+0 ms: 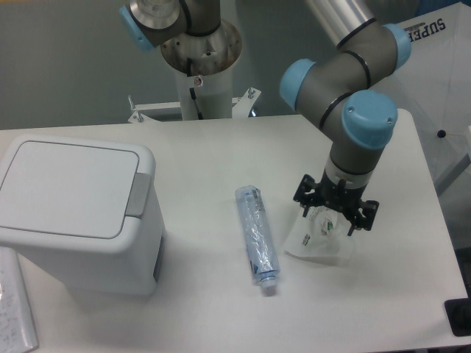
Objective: Open the trash can
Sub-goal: 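Move the open gripper over to the lid edge of the white trash can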
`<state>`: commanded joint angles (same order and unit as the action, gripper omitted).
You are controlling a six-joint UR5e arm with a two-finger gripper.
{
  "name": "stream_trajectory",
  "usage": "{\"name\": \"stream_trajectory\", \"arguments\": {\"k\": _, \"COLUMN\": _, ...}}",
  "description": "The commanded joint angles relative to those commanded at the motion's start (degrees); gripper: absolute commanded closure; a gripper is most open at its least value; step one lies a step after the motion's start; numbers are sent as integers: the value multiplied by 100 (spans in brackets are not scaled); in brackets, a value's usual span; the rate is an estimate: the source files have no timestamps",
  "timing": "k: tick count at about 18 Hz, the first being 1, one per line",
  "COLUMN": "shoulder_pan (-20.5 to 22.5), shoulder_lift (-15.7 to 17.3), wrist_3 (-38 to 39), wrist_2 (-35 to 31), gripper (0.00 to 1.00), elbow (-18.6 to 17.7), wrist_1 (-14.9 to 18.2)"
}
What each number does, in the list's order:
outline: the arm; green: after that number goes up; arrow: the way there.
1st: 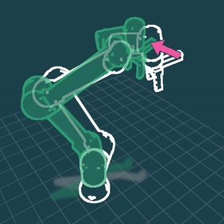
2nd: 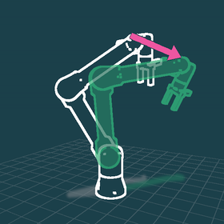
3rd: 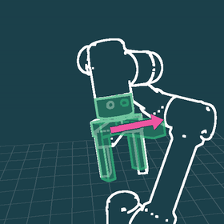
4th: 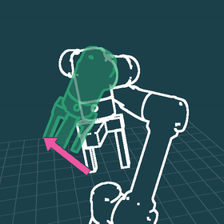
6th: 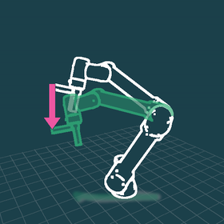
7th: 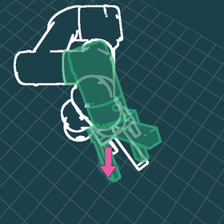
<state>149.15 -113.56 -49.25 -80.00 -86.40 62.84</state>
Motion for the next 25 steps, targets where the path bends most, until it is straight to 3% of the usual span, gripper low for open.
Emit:
{"name": "stream_trajectory", "arguments": {"k": 8, "shoulder_pan": -273, "shoulder_lift": 228, "wrist_3": 1847, "wrist_2": 1608, "gripper": 0, "elbow": 264, "wrist_1": -79}}
{"name": "stream_trajectory", "arguments": {"k": 11, "shoulder_pan": -325, "shoulder_lift": 273, "wrist_3": 2235, "wrist_2": 2136, "gripper": 0, "elbow": 264, "wrist_1": -333}}
{"name": "stream_trajectory", "arguments": {"k": 14, "shoulder_pan": -299, "shoulder_lift": 466, "wrist_3": 2516, "wrist_2": 2575, "gripper": 0, "elbow": 255, "wrist_1": -360}}
{"name": "stream_trajectory", "arguments": {"k": 18, "shoulder_pan": -299, "shoulder_lift": 580, "wrist_3": 2886, "wrist_2": 2735, "gripper": 0, "elbow": 220, "wrist_1": -360}}
{"name": "stream_trajectory", "arguments": {"k": 25, "shoulder_pan": -387, "shoulder_lift": 1081, "wrist_3": 3413, "wrist_2": 2744, "gripper": 0, "elbow": 79, "wrist_1": -360}}
